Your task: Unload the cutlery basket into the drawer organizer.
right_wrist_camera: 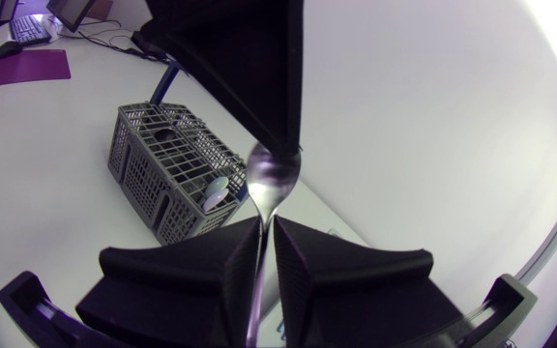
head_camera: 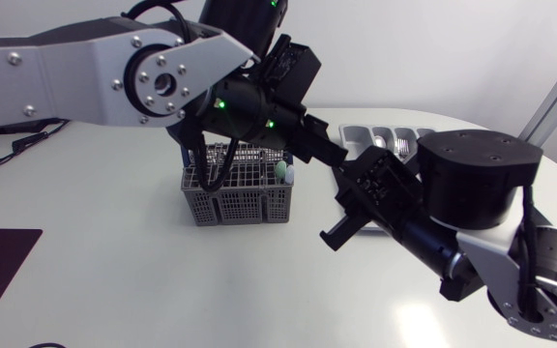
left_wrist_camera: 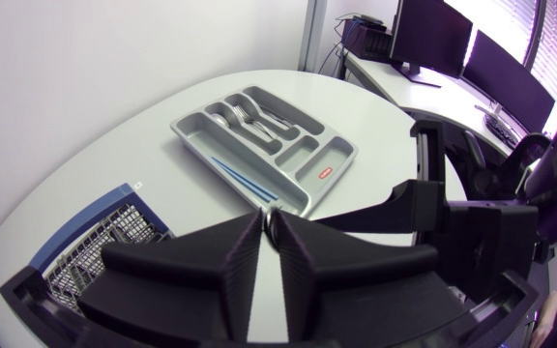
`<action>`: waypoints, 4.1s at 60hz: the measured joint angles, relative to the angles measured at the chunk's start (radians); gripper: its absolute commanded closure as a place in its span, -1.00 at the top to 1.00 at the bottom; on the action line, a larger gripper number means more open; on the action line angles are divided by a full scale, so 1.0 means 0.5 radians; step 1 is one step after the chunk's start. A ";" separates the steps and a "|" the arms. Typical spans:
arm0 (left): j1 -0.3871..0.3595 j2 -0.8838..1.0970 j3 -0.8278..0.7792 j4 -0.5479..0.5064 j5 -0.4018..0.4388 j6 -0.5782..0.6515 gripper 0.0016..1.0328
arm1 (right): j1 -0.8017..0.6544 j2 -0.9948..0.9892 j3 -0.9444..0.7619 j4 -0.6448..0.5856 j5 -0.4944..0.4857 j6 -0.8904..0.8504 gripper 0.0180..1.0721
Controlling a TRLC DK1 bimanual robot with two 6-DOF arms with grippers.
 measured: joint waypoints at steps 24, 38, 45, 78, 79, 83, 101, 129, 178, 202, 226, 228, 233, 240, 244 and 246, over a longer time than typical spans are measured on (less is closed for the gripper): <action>0.060 -0.118 0.000 -0.001 0.001 0.002 0.88 | -0.014 -0.063 -0.059 -0.085 -0.114 0.000 -0.66; 0.114 -0.158 -0.034 -0.017 0.001 0.062 0.88 | -0.366 -0.098 -0.098 -0.284 -0.565 0.000 -0.60; 0.114 -0.195 -0.117 -0.035 0.000 0.174 0.88 | -0.528 -0.089 -0.089 -0.343 -0.748 0.000 -0.51; 0.317 -0.437 -0.457 -0.047 -0.059 0.684 0.89 | -0.779 0.961 0.600 -0.551 -1.012 -0.001 0.33; 0.321 -0.441 -0.464 -0.047 -0.060 0.691 0.89 | -0.784 0.996 0.626 -0.559 -1.012 -0.001 0.34; 0.331 -0.455 -0.502 -0.046 -0.060 0.732 0.89 | -0.810 1.141 0.738 -0.610 -1.012 -0.002 0.36; 0.362 -0.552 -0.639 -0.034 -0.060 0.849 0.89 | -0.922 1.540 1.123 -0.906 -1.073 -0.110 0.42; 0.372 -0.603 -0.739 -0.003 -0.060 0.909 0.89 | -1.006 1.877 1.473 -1.143 -1.116 -0.266 0.42; 0.372 -0.656 -0.761 0.005 -0.060 0.946 0.89 | -0.943 2.100 1.970 -1.630 -0.810 -0.463 0.26; 0.372 -0.682 -0.774 0.005 -0.060 0.954 0.89 | -0.893 2.239 2.142 -1.763 -0.777 -0.478 0.17; 0.372 -0.682 -0.806 0.021 -0.060 0.969 0.89 | -0.891 2.301 2.223 -1.869 -0.764 -0.478 -0.37; 0.372 -0.682 -0.806 0.022 -0.060 0.969 0.89 | -0.889 2.307 2.232 -1.889 -0.764 -0.478 -0.46; 0.372 -0.682 -0.806 0.030 -0.060 0.969 0.89 | -0.879 2.315 2.240 -1.907 -0.767 -0.479 -0.53; 0.372 -0.682 -0.806 0.037 -0.060 0.970 0.89 | -0.874 2.316 2.239 -1.917 -0.770 -0.478 -0.56; 0.372 -0.682 -0.806 0.041 -0.060 0.977 0.89 | -0.866 2.316 2.238 -1.917 -0.771 -0.478 -0.56; 0.372 -0.682 -0.806 0.043 -0.060 0.984 0.89 | -0.866 2.316 2.237 -1.918 -0.771 -0.478 -0.57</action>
